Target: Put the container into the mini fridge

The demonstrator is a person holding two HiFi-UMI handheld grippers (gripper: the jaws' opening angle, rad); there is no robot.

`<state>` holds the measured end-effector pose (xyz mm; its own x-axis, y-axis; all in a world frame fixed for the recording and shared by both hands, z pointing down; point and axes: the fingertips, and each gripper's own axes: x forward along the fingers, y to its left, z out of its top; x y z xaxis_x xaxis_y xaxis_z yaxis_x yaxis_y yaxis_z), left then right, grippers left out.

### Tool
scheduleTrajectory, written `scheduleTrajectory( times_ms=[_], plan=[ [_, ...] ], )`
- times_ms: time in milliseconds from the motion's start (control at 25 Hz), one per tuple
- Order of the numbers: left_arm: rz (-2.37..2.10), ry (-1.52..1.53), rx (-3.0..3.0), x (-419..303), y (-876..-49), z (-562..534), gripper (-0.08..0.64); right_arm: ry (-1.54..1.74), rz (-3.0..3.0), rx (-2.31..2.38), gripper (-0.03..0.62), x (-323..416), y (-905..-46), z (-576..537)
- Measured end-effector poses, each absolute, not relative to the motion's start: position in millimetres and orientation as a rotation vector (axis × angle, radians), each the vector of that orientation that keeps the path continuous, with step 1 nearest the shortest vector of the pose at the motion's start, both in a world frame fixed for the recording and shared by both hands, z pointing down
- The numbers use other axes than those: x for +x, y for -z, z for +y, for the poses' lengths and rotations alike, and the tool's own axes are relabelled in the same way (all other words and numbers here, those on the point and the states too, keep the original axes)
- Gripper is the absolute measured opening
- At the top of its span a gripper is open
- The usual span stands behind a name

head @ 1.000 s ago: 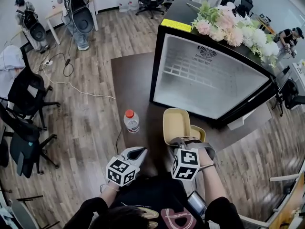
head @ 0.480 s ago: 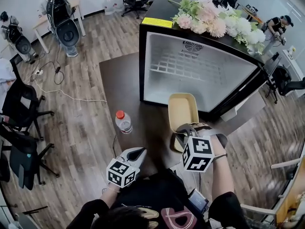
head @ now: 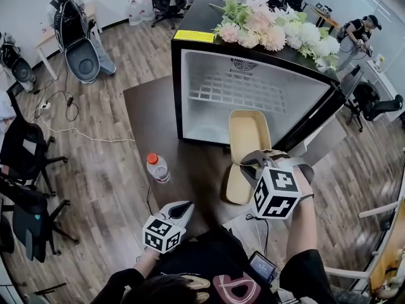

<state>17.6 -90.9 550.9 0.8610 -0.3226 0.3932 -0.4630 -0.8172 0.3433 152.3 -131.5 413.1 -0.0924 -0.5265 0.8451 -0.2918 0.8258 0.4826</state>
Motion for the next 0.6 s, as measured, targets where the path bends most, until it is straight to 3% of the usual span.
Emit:
scheduleTrajectory(
  times_ms=[600],
  plan=[
    [-0.588,-0.451,2.560,25.7,-556.2,-93.0,0.008,0.229,-1.683,0.720,0.025,202.6,-359.1,-169.4]
  ],
)
